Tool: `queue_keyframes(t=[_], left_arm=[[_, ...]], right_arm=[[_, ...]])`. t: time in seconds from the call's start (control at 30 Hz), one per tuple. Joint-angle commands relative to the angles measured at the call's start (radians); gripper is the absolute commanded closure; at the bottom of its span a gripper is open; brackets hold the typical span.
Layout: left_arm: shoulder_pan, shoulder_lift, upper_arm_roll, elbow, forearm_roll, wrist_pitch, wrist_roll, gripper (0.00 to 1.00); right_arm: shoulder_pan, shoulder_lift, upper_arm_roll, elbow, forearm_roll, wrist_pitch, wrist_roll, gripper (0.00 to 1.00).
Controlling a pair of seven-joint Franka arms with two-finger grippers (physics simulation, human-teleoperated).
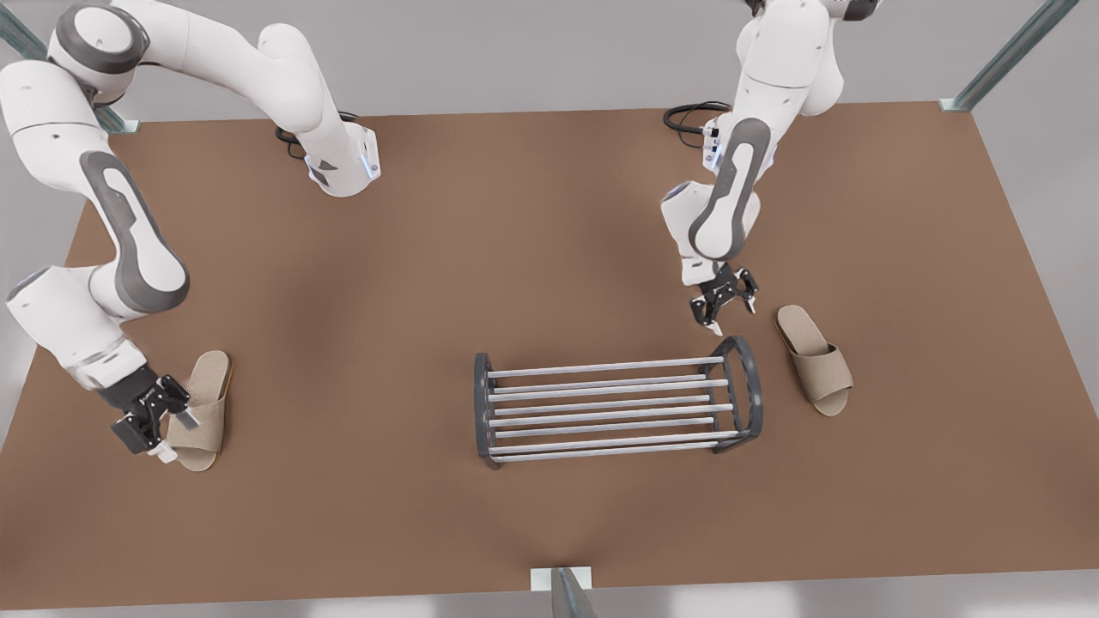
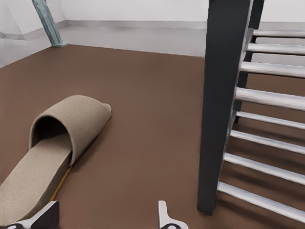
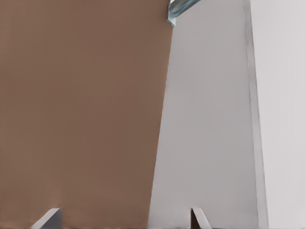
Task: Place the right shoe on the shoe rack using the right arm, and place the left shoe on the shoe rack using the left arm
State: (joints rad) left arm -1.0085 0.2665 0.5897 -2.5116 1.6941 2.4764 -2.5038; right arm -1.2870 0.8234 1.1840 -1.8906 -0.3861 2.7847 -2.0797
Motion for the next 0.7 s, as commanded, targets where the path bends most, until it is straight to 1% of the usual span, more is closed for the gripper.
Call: queue_keyframes(t=[0.0,0.07,0.1,0.13,0.2,0.27,0.3,0.4,0.43,0.5,0.57,0.67], left_arm=[[0.004,0.019,0.048,0.0,0.177,-0.082,-0.672,0.0],[0.005,0.054,0.071,0.002,0.2,-0.082,-0.675,0.0],[0.01,0.054,0.11,0.002,0.254,-0.079,-0.684,0.0],[0.062,0.075,0.11,0.013,0.344,-0.076,-0.756,0.0],[0.111,0.149,0.108,0.057,0.4,-0.063,-0.826,0.0],[0.128,0.169,0.107,0.082,0.415,-0.04,-0.833,0.0],[0.128,0.183,0.107,0.096,0.415,-0.037,-0.834,0.0],[0.128,0.27,0.098,0.143,0.409,-0.022,-0.859,0.0],[0.126,0.272,0.098,0.146,0.411,-0.022,-0.859,0.0],[0.126,0.284,0.09,0.149,0.411,-0.022,-0.866,0.0],[0.128,0.318,0.09,0.169,0.407,-0.022,-0.869,0.0],[0.131,0.346,0.09,0.191,0.409,-0.005,-0.876,0.0]], right_arm=[[-0.009,0.003,-0.026,-0.001,-0.128,0.069,-1.307,0.0],[-0.003,0.007,-0.07,-0.001,-0.129,0.069,-1.384,0.0],[0.002,0.005,-0.11,-0.004,-0.168,0.069,-1.488,0.0],[0.005,0.008,-0.132,-0.002,-0.186,0.069,-1.563,0.0],[0.021,0.008,-0.161,-0.001,-0.188,0.07,-1.594,0.0],[0.023,0.008,-0.175,-0.004,-0.188,0.07,-1.66,0.0],[0.054,0.01,-0.211,-0.002,-0.189,0.07,-1.662,0.0],[0.058,0.01,-0.213,-0.001,-0.188,0.07,-1.656,0.0],[0.078,0.01,-0.227,-0.004,-0.188,0.07,-1.669,0.0],[0.142,0.01,-0.282,-0.001,-0.204,0.078,-1.674,0.0],[0.173,0.028,-0.355,-0.005,-0.24,0.173,-1.672,0.0],[0.153,0.057,-0.38,-0.036,-0.394,0.341,-1.672,0.0]])
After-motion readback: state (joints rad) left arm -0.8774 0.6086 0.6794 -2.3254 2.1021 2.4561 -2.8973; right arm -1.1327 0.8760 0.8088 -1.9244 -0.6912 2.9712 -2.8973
